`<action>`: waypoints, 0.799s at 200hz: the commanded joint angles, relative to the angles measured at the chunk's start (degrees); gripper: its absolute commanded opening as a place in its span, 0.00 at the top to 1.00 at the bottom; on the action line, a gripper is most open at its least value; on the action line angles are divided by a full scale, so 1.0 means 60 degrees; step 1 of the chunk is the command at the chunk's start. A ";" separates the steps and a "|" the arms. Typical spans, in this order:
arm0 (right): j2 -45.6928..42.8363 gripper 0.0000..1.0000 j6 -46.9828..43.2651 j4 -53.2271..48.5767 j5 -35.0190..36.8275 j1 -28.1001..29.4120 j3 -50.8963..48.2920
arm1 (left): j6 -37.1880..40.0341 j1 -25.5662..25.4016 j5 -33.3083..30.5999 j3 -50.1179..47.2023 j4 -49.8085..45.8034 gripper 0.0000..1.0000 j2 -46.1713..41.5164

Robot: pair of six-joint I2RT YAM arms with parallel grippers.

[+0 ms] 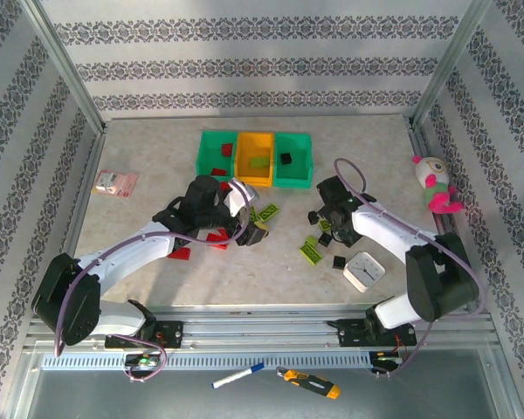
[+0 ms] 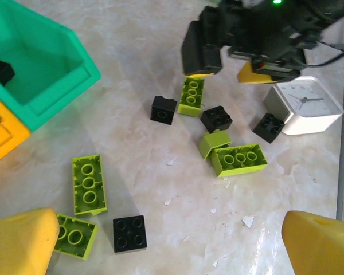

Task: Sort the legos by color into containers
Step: Pick up the lego from the middle-right of the table.

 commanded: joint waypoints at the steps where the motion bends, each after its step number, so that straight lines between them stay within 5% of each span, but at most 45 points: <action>1: 0.0552 0.18 0.0166 0.0130 -0.0267 -0.0096 0.0535 | 0.0844 -0.0132 0.0481 -0.0182 0.0460 0.01 -0.0084; 105: 0.2715 0.35 0.0263 -0.0213 -0.0661 -0.0003 0.1822 | 0.0814 -0.0178 0.0185 -0.0737 0.0878 0.01 -0.0525; 160: 0.2863 0.68 -0.0073 -0.0722 -0.0535 0.0076 0.2153 | 0.0292 -0.0178 -0.0190 -0.1251 0.1248 0.01 -0.0919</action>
